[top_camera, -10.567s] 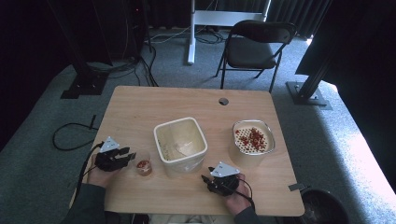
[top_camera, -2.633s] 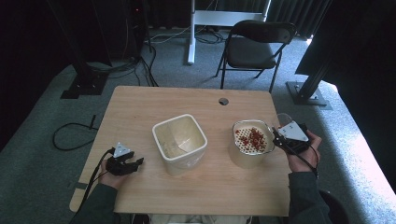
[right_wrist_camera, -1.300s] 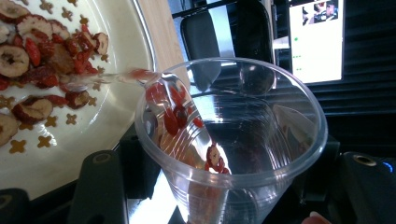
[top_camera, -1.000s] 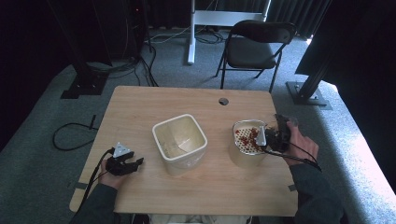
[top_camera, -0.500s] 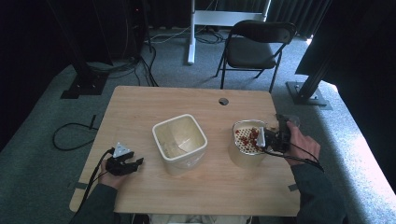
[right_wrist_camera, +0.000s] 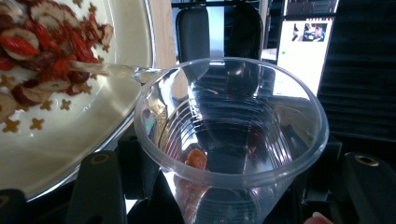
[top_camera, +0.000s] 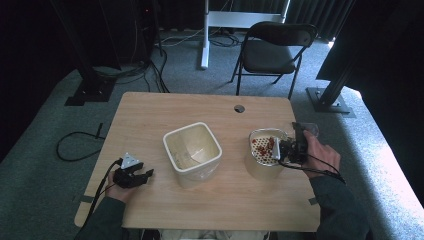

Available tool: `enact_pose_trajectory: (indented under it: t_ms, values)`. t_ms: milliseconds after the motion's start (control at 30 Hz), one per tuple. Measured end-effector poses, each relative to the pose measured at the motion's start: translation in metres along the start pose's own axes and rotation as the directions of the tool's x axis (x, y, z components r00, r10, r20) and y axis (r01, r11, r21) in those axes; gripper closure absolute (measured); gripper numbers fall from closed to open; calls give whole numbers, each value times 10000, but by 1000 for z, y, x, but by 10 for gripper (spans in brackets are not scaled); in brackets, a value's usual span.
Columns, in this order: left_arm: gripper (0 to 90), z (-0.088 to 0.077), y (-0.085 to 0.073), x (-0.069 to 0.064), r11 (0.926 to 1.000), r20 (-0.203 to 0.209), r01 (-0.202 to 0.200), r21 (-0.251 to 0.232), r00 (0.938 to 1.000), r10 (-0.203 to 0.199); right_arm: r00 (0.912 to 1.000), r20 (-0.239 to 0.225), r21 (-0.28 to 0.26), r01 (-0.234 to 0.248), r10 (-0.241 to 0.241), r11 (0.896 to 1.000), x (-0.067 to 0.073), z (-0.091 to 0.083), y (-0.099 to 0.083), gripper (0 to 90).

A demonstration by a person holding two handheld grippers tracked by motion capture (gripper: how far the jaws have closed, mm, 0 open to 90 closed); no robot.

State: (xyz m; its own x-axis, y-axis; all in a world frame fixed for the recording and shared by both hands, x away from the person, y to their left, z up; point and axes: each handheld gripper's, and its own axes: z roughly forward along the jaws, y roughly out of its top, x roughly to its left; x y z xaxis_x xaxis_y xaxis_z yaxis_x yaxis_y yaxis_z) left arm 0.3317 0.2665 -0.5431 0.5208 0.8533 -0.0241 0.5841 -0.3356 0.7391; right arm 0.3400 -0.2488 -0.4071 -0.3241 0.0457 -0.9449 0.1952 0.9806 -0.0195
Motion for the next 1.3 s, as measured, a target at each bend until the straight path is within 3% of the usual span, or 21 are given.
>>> enact_pose_trajectory:
  t_ms: [100,267,433,600,767,933,1100,1233,1300]
  values:
    - [459,0,0,0,10000,0,-3,0,10000,3,10000,-5,-34,98,-98,9999,0,-1,0,358]
    - [460,0,0,0,10000,22,18,-3,10000,-18,9994,12,442,355,-356,9984,0,3,-4,358]
    - [460,0,0,0,10000,13,10,7,10000,-10,9972,68,223,743,-744,9970,1,-2,5,358]
    - [460,0,0,0,10000,28,24,1,10000,-24,9958,89,812,905,-915,9926,-1,5,-1,354]
    - [460,0,0,0,10000,22,28,-3,10000,-28,9905,115,551,1365,-1373,9891,3,1,8,352]
    - [460,0,0,0,10000,27,44,-10,10000,-44,9912,86,982,1305,-1320,9866,1,6,4,351]
    - [460,0,0,0,10000,25,45,-9,10000,-45,9884,126,531,1503,-1512,9872,4,1,11,351]
    - [460,0,0,0,10000,33,54,-7,10000,-54,9893,121,949,1436,-1454,9851,1,5,6,349]
    - [460,0,0,0,10000,28,55,-6,10000,-54,9879,132,803,1527,-1542,9850,3,3,9,349]
